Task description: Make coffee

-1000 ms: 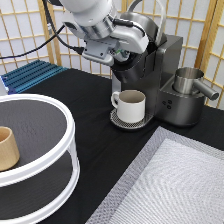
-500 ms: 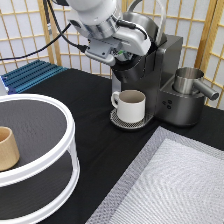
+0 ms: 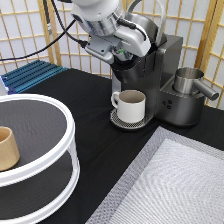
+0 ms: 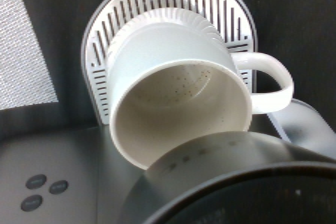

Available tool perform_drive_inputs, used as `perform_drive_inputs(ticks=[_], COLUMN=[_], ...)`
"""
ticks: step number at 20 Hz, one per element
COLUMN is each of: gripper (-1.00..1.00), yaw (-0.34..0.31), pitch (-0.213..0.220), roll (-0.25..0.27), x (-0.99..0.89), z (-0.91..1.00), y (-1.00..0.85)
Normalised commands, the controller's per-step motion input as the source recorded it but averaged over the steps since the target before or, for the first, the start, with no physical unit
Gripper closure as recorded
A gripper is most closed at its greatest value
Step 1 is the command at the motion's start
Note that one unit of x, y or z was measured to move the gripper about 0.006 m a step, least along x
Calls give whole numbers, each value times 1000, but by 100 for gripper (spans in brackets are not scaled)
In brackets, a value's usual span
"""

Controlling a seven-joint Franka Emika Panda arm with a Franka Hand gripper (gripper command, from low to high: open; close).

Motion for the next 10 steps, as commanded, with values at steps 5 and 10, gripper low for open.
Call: perform_drive_inputs(ticks=[5, 10], gripper=[-100, -100], yaw=[-112, -131], pitch=[-9, -38], roll=[-147, -163], x=[-53, -159], z=[63, 76], y=[241, 191])
